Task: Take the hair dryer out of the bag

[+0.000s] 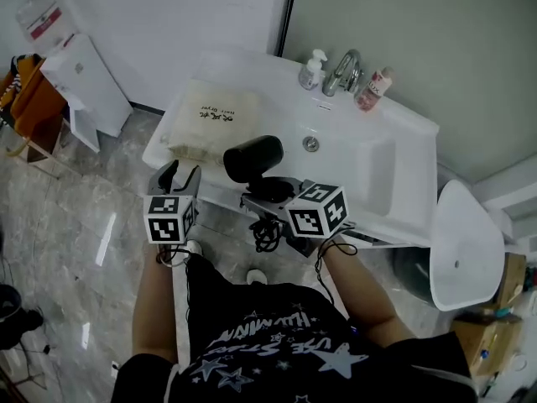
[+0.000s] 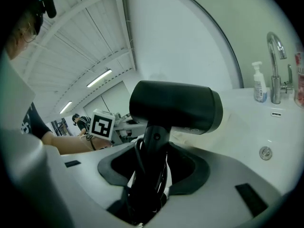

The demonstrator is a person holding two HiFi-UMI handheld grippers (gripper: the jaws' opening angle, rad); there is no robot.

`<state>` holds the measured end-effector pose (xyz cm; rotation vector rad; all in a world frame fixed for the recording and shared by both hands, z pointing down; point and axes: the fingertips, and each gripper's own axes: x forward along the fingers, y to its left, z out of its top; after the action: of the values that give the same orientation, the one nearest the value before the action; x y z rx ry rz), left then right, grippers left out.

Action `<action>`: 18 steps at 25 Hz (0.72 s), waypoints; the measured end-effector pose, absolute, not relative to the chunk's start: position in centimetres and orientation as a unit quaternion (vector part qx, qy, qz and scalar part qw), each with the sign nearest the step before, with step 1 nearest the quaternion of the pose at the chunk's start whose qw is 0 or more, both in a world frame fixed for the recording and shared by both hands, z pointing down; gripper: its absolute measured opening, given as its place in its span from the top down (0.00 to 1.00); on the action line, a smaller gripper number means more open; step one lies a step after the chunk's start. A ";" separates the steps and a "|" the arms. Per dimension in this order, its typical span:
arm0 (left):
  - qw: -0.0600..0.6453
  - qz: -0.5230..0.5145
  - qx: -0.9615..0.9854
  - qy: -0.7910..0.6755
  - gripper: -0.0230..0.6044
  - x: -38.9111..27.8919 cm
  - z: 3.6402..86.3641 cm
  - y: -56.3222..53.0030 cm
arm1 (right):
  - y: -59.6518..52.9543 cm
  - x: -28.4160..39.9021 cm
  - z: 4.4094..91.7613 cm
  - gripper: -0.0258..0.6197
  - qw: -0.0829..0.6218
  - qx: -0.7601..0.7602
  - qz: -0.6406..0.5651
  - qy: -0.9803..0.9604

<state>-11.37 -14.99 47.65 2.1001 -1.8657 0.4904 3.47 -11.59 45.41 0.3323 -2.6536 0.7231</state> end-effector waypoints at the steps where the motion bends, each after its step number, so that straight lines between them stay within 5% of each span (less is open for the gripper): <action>1: 0.146 0.163 0.727 -0.651 0.64 -10.6 47.4 -14.3 | -11.7 4.1 45.3 0.67 0.180 0.121 0.260 -0.941; 7: 0.143 0.148 0.725 -0.658 0.81 -6.6 47.0 -10.9 | -12.4 7.4 45.2 0.67 0.152 0.146 0.281 -0.936; 18: 0.181 0.142 0.723 -0.652 0.81 -3.4 49.5 -6.1 | -11.8 9.5 45.9 0.67 0.129 0.161 0.304 -0.930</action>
<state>-3.42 -6.09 49.53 2.0407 -1.8400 0.3997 9.46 -11.78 45.93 0.4693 -2.7046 0.8829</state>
